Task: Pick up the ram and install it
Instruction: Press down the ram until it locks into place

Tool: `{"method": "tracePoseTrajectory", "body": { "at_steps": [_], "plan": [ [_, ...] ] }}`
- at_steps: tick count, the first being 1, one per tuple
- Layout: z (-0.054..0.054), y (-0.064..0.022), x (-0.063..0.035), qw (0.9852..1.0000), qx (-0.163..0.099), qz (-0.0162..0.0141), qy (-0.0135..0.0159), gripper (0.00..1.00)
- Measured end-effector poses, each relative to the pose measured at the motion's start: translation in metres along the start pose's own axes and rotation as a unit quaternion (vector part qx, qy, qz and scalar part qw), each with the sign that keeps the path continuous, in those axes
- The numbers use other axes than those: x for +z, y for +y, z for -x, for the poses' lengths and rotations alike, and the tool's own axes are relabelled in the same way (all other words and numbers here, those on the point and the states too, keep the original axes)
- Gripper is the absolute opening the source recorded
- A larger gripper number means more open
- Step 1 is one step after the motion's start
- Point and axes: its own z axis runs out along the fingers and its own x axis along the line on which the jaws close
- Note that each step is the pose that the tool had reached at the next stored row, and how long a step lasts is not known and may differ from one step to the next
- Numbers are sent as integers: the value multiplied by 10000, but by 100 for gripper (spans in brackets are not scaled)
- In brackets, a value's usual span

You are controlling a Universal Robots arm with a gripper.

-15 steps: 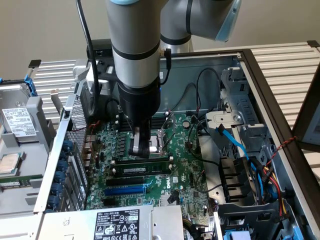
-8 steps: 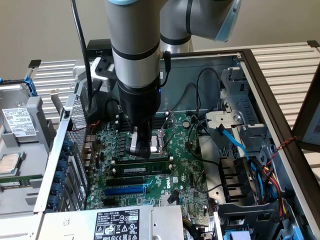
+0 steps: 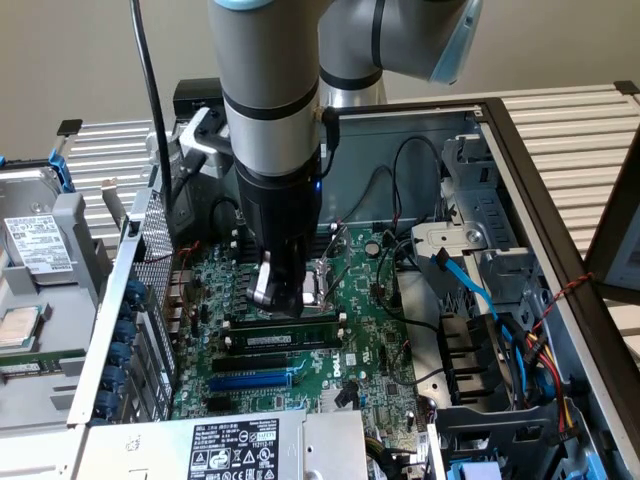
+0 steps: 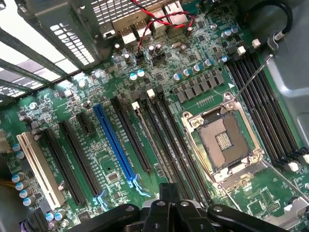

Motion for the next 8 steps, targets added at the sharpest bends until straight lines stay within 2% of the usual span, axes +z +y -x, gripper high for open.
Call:
{"method": "tracePoseTrajectory", "body": {
  "at_steps": [1, 4, 8],
  "plan": [
    [0, 0, 0, 9999, 162, -15, -4, 11],
    [0, 0, 0, 9992, 403, -38, -11, 11],
    [0, 0, 0, 9972, 740, -69, -19, 11]
  ]
}}
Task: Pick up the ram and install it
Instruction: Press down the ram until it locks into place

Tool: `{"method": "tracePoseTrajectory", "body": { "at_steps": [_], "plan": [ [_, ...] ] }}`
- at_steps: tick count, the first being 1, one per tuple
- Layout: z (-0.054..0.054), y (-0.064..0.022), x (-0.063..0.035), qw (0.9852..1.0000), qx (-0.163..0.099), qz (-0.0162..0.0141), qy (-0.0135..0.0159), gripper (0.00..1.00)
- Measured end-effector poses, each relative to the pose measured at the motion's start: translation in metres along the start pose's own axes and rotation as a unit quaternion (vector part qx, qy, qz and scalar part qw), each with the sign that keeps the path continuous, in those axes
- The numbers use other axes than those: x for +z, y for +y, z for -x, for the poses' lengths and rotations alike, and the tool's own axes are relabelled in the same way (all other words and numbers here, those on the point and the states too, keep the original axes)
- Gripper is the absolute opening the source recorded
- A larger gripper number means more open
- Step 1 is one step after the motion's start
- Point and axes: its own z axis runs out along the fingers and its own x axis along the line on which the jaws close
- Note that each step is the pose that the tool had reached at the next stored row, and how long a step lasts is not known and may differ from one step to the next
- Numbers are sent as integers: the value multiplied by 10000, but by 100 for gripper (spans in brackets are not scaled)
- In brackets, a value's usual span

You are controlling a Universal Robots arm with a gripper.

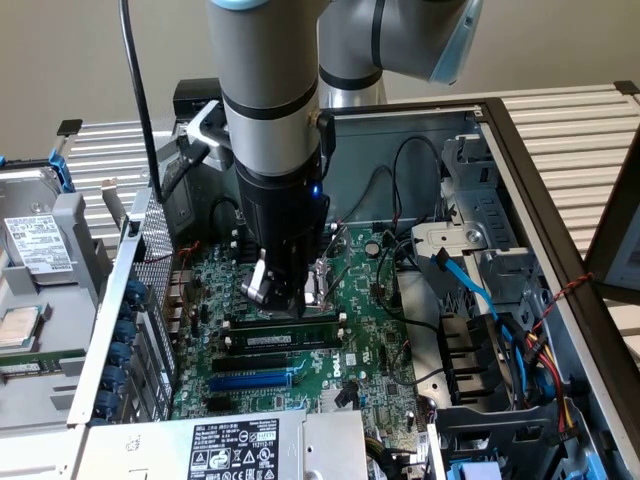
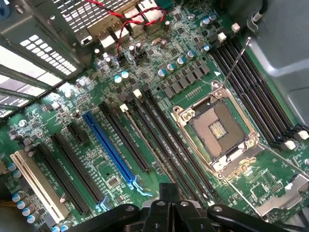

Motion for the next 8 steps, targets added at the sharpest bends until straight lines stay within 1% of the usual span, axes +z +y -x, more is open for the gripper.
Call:
{"method": "tracePoseTrajectory", "body": {
  "at_steps": [1, 4, 6, 8],
  "plan": [
    [0, 0, 0, 9999, 171, -16, -4, 11],
    [-1, 0, 0, 9991, 420, -39, -10, 11],
    [0, 0, 0, 9983, 588, -55, -15, 11],
    [0, 0, 1, 9971, 759, -71, -20, 11]
  ]
}}
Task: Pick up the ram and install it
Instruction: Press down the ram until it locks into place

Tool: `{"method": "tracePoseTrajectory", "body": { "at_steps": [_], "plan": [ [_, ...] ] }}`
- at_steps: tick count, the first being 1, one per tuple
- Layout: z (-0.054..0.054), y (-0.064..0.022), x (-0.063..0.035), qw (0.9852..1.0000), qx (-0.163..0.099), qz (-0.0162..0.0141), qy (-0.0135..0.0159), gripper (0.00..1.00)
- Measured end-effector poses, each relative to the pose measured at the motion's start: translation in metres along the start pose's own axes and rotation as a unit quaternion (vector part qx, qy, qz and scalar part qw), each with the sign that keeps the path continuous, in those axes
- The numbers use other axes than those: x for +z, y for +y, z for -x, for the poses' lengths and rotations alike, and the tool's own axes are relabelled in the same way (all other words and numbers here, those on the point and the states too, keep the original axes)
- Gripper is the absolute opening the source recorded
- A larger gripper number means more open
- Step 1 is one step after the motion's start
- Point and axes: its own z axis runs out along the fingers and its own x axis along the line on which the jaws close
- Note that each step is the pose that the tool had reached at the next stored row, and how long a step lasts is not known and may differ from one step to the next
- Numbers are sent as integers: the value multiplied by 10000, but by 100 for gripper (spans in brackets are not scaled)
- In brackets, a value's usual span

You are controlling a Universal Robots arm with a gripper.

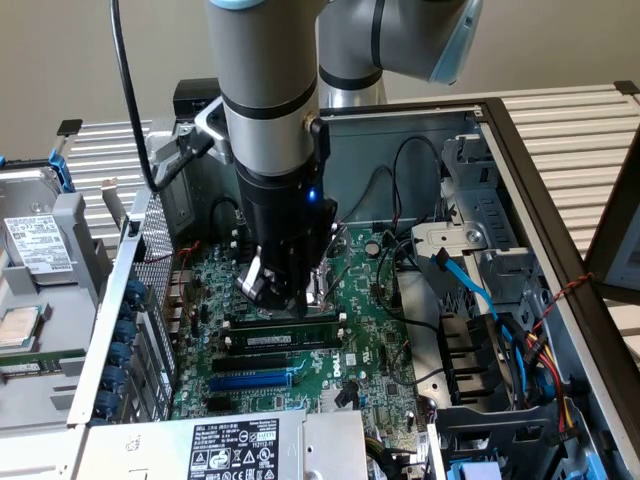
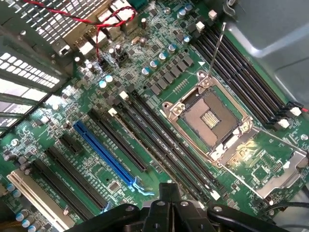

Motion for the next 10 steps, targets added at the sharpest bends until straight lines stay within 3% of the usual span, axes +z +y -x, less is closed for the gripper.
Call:
{"method": "tracePoseTrajectory", "body": {
  "at_steps": [5, 10],
  "plan": [
    [0, 0, 2, 9991, 423, -39, -12, 11],
    [-1, 0, 12, 9963, 858, -80, -22, 11]
  ]
}}
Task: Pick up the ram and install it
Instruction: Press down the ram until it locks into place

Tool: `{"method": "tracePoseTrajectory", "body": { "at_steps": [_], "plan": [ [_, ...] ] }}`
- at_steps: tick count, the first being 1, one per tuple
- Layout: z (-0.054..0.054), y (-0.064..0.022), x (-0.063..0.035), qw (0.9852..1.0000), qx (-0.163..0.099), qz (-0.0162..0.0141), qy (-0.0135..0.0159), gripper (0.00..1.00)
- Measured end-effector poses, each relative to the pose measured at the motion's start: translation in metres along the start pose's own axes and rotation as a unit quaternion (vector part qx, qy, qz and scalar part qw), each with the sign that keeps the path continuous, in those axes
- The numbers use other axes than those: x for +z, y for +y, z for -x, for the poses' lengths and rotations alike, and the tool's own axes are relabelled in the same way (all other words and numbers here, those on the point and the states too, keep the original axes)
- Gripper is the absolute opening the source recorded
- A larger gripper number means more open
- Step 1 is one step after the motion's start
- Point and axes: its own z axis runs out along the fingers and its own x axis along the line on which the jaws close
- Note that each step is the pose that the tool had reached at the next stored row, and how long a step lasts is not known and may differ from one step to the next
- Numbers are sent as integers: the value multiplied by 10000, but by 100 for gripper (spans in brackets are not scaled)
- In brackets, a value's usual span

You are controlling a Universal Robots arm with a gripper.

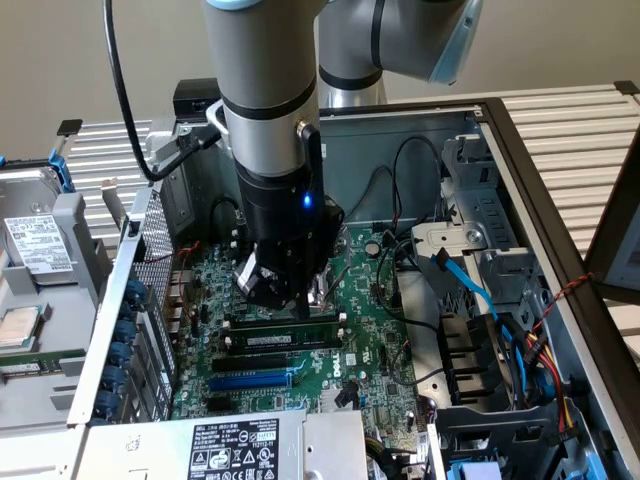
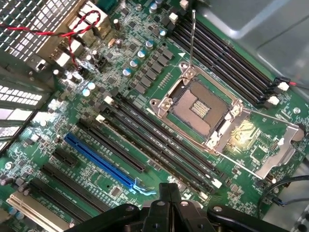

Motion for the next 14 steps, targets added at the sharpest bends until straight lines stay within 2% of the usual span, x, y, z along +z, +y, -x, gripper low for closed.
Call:
{"method": "tracePoseTrajectory", "body": {
  "at_steps": [3, 7, 11, 14],
  "plan": [
    [-1, 0, 8, 9996, 273, -25, -7, 11],
    [-2, -1, 19, 9980, 634, -59, -16, 11],
    [-3, -1, 31, 9951, 988, -92, -26, 11],
    [-4, -1, 40, 9920, 1253, -117, -34, 11]
  ]
}}
